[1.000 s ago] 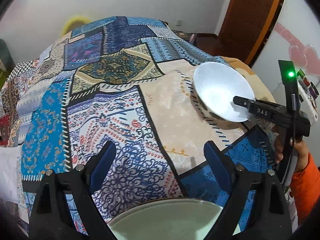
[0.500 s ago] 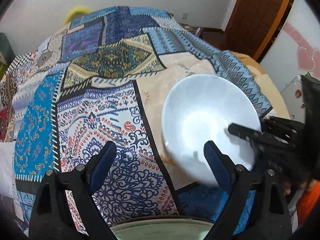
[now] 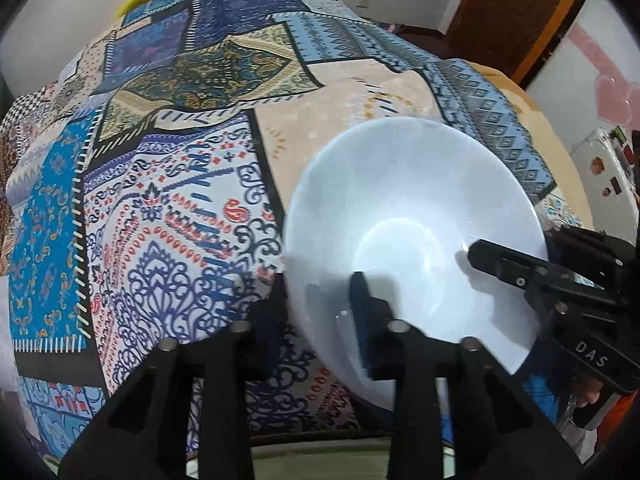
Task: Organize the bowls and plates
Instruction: 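Lift the white bowl with the left gripper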
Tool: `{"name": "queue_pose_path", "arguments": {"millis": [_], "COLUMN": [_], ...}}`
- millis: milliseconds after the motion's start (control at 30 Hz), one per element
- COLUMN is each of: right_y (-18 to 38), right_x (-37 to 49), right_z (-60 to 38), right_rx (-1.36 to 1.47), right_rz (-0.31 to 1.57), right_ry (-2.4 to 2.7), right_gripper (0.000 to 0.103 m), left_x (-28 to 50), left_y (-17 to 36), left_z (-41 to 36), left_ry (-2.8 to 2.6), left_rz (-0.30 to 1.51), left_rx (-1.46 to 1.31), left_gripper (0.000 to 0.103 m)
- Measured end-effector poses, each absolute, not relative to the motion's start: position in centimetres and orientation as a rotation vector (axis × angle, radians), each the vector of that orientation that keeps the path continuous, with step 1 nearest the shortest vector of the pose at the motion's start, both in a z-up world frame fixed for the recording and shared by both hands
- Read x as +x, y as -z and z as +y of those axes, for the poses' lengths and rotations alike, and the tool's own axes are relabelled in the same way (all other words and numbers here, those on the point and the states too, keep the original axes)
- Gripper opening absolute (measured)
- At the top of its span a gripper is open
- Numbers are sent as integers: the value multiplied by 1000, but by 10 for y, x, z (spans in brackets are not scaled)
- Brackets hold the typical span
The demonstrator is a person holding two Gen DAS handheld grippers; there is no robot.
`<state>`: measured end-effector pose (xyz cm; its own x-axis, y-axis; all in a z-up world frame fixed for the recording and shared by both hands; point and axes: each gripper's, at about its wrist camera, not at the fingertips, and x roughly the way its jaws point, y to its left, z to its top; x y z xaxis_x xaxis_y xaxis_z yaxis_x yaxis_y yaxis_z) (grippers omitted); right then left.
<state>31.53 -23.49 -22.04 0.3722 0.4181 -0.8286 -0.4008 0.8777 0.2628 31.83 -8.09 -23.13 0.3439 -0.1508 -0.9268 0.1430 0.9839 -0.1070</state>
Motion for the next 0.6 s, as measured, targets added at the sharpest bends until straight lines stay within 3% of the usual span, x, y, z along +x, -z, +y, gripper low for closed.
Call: {"name": "queue_pose_path", "arguments": {"millis": [600], "right_y": [183], "right_x": [284], "right_z": [-236], "right_rx": [28], "right_rz": [1016], "right_ry": [-495], "right_gripper": [20], "left_x": [286], "left_y": [193], "left_z": [-85], "left_ry": [204], "left_rz": [1137], "left_rx": [-42], "left_gripper": [20]}}
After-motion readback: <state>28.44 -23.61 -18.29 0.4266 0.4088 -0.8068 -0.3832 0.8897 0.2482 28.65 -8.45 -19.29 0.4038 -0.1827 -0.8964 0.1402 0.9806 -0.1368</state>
